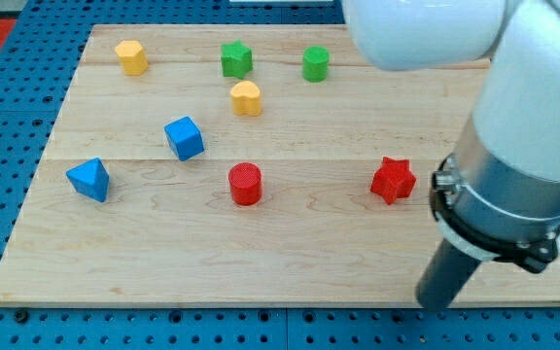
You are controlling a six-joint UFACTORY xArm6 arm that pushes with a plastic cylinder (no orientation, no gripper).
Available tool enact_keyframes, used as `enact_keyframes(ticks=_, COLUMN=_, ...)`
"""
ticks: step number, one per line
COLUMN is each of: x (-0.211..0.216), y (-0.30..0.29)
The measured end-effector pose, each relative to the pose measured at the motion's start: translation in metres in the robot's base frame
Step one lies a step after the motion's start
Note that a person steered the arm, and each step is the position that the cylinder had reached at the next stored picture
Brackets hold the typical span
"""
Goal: Move the green star towards center side of the board
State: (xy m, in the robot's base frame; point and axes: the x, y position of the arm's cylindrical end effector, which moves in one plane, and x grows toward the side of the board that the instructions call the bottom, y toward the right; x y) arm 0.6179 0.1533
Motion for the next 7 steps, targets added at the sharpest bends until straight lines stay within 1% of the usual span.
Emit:
enact_keyframes(ticks=1, x=-0.010, y=0.079)
enact_keyframes(ticks=2, x=-0.053, y=0.147)
enact_keyframes(ticks=3, x=-0.140, y=0.156)
enact_keyframes(ticks=4, x=-0.211, y=0.134)
enact_keyframes(ticks=5, x=-0.284, y=0.098)
enact_keyframes(ticks=6, x=-0.330, y=0.010)
enact_keyframes(ticks=7, x=-0.378, y=-0.019)
